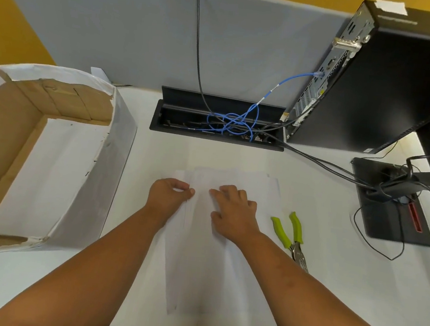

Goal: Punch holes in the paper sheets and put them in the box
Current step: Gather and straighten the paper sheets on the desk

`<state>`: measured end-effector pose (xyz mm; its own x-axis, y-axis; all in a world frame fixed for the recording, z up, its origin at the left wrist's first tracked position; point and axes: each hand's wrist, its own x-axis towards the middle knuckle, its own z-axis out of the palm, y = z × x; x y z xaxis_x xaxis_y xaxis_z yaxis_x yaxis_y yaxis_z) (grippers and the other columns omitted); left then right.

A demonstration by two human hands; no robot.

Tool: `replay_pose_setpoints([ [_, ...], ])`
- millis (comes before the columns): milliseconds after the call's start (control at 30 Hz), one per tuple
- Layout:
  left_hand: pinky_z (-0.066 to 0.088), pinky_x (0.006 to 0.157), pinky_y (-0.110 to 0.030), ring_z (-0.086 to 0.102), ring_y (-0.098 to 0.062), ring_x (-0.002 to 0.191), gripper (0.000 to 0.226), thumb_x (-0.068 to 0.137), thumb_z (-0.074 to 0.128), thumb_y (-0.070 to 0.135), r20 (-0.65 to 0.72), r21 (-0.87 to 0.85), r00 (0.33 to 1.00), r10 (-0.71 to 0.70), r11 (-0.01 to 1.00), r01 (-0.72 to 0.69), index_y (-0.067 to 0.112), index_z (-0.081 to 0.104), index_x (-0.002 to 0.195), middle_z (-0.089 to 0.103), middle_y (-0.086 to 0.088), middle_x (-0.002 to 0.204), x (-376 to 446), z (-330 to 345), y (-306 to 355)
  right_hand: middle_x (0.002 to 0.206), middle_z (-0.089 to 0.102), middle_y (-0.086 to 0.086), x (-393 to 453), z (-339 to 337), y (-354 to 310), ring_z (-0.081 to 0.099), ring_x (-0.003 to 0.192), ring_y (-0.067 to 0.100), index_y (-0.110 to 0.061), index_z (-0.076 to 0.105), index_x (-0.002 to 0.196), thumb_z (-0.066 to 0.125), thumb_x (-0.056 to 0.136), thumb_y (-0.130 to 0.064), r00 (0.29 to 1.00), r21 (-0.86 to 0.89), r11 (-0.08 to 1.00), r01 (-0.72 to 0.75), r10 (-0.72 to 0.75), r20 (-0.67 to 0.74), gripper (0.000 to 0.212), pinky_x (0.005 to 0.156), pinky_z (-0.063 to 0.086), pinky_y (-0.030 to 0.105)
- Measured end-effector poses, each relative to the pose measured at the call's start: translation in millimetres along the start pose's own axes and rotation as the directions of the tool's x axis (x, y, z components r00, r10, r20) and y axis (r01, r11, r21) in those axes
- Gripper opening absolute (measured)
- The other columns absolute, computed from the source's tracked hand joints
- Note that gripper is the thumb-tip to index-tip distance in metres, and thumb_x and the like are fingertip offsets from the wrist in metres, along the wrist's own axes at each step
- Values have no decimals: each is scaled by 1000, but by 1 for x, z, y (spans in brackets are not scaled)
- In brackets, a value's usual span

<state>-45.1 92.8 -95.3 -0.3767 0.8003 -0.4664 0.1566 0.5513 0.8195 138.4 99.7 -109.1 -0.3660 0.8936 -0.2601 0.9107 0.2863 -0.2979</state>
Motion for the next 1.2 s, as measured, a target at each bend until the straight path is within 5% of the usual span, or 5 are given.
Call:
replay_pose_setpoints([
  [300, 54, 78, -33, 62, -23, 89, 14, 88, 67, 28, 129, 21, 984, 123, 992, -126, 15, 60, 89, 64, 0, 95, -8, -16, -5, 154, 25, 0, 40, -23, -13, 33, 136, 22, -23, 35, 149, 49, 97, -11, 991, 358, 932, 51, -2, -134, 56, 111, 36, 39],
  [467, 57, 83, -41, 62, -28, 92, 17, 92, 61, 30, 191, 7, 967, 166, 985, -170, 15, 55, 93, 63, -3, 99, -9, -18, -6, 128, 43, 4, 50, -27, -15, 48, 115, 21, -18, 50, 137, 50, 96, -7, 991, 379, 923, 57, -5, -136, 42, 105, 42, 31],
  [800, 48, 79, -25, 56, -13, 89, 33, 96, 53, 18, 5, 58, 960, 281, 958, -280, 28, 36, 123, 52, 4, 107, -15, -9, -3, 106, 53, 1, 47, -31, -17, 55, 92, 15, -12, 65, 104, 53, 97, -14, 959, 414, 903, 112, 12, -284, 14, 84, 47, 23],
  [1033, 44, 99, -27, 56, -13, 108, 26, 97, 49, 12, 55, -1, 946, 319, 948, -320, 24, 62, 116, 59, 9, 117, -12, -8, -7, 102, 56, -1, 41, -33, -16, 56, 91, 13, -13, 66, 101, 54, 96, -13, 933, 431, 889, 156, 10, -359, 13, 80, 49, 25],
  [1200, 53, 87, -32, 64, -17, 97, 20, 93, 57, 40, 89, -136, 981, 174, 977, -161, 27, 69, 103, 68, 6, 105, -18, -2, -1, 102, 56, -3, 42, -35, -21, 55, 91, 11, -16, 66, 102, 54, 96, -16, 938, 434, 888, 155, 6, -347, 14, 80, 47, 23],
])
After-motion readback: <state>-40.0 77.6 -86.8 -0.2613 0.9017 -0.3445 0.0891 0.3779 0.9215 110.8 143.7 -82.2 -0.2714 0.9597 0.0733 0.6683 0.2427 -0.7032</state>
